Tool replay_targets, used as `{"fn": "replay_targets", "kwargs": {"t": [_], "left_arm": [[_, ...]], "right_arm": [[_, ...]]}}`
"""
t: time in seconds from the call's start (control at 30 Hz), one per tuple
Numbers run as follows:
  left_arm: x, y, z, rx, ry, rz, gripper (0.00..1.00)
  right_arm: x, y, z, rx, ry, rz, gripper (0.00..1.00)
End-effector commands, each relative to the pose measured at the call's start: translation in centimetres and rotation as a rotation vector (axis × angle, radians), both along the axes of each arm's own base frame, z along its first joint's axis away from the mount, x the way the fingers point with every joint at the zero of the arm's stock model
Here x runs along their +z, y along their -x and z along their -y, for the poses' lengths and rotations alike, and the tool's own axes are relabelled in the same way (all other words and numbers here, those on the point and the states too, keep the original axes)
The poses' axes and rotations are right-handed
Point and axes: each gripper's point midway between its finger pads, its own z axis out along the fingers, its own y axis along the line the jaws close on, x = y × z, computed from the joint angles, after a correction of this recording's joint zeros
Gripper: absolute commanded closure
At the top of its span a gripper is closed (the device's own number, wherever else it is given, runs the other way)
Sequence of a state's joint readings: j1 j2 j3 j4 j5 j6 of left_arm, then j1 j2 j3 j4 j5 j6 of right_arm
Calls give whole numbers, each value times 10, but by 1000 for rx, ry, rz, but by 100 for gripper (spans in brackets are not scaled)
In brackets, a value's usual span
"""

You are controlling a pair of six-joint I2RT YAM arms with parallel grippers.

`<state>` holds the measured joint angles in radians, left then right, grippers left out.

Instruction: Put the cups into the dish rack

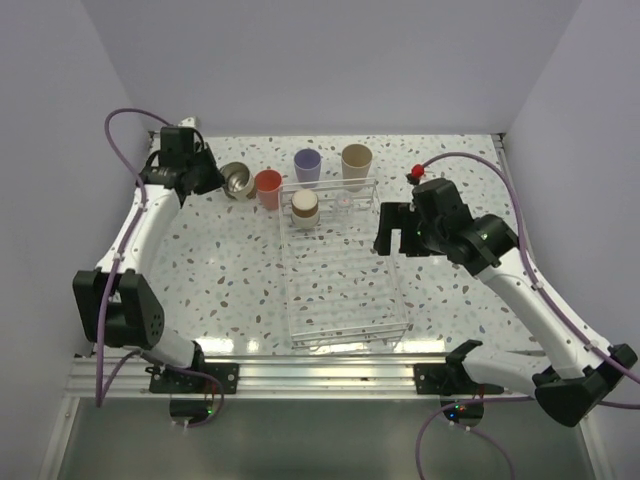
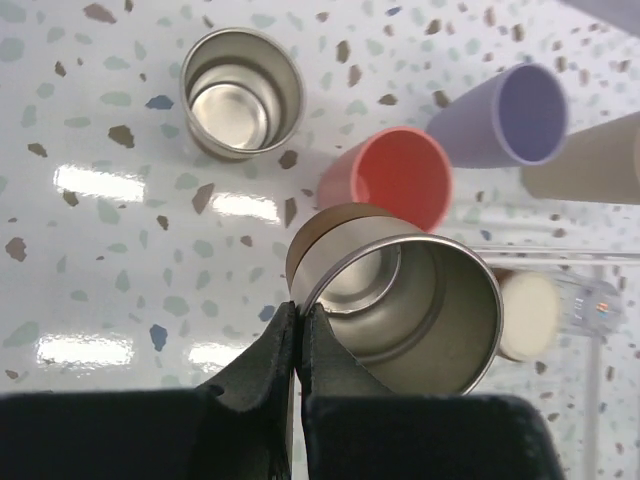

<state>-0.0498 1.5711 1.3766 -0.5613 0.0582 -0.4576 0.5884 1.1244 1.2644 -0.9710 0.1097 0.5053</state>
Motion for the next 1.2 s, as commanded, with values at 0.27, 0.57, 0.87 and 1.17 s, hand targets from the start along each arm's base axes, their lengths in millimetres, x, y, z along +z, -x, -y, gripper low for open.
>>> {"fn": "replay_targets", "kwargs": {"t": [0.27, 0.57, 0.87, 1.17], "left_arm": [[153, 73, 81, -383, 395, 469, 100], [196, 144, 116, -614, 665, 643, 100], [241, 187, 121, -717, 739, 783, 100], [244, 200, 123, -740, 824, 806, 100]], "right_arm": [[124, -2, -111, 302, -565, 44, 2], [214, -4, -166, 469, -1024, 59, 2], [214, -23, -181, 438, -1117, 24, 2], [236, -18, -184, 490, -1140, 46, 2]]}}
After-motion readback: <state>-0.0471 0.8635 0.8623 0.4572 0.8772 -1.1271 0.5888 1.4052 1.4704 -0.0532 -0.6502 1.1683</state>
